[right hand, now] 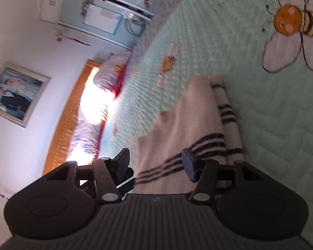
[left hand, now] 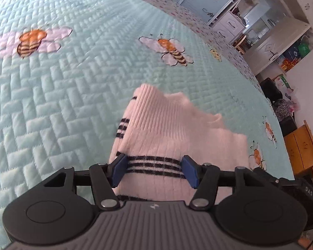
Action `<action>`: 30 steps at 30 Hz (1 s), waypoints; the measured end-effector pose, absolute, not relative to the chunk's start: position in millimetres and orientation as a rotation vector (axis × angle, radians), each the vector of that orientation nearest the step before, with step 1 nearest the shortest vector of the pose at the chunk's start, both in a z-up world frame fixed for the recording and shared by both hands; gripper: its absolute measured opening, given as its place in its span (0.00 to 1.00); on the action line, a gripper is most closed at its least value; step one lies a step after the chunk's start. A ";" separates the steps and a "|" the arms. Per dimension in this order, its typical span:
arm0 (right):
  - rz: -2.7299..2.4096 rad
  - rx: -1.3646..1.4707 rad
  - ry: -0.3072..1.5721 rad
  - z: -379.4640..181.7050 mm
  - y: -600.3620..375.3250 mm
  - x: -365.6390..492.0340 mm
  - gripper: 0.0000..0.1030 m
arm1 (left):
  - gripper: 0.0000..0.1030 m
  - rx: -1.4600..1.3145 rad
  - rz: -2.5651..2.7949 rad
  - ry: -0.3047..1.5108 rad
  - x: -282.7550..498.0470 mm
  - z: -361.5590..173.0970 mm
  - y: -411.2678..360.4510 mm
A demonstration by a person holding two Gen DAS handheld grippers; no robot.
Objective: Fold clothes
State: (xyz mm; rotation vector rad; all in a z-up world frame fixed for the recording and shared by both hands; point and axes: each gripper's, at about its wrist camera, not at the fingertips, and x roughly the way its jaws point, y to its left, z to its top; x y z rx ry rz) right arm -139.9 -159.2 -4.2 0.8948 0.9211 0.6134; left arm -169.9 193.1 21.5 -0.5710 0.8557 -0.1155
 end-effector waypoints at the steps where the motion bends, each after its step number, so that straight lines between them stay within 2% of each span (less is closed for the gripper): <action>1: 0.629 0.857 0.930 -9.8 -152.4 -137.8 0.44 | 0.58 -0.561 -0.125 0.841 -173.4 20.5 193.9; 3: 0.630 0.774 0.933 -6.6 -143.6 -137.3 0.40 | 0.58 -0.560 -0.131 0.828 -176.2 20.1 195.6; 9: 0.654 0.761 0.940 0.2 -142.6 -134.2 0.41 | 0.60 -0.572 -0.123 0.840 -173.7 26.8 196.4; 15: 0.661 0.847 0.842 20.1 -165.9 -133.4 0.55 | 0.65 -0.617 -0.126 0.848 -165.6 48.6 195.5; 19: 0.622 0.955 0.773 24.1 -176.1 -115.5 0.59 | 0.67 -0.566 -0.129 0.827 -139.3 52.4 188.8; 22: 0.531 0.976 0.828 4.9 -178.2 -92.0 0.59 | 0.67 -0.564 -0.076 0.885 -115.6 31.8 194.2; 23: 0.514 0.970 0.857 -4.6 -177.1 -85.9 0.59 | 0.67 -0.570 -0.049 0.912 -109.3 23.4 197.9; 25: 0.489 0.964 0.898 -20.1 -175.2 -78.2 0.37 | 0.67 -0.571 -0.037 0.917 -109.6 26.9 199.7; 26: 0.476 0.973 0.900 -23.7 -175.2 -77.1 0.33 | 0.67 -0.572 -0.031 0.920 -109.8 28.6 200.6; 29: 0.483 0.978 0.889 -15.8 -175.7 -76.6 0.35 | 0.67 -0.573 -0.013 0.928 -110.3 33.7 203.2; 30: 0.490 0.985 0.872 -10.7 -176.5 -79.7 0.41 | 0.67 -0.573 -0.007 0.930 -110.4 35.4 204.0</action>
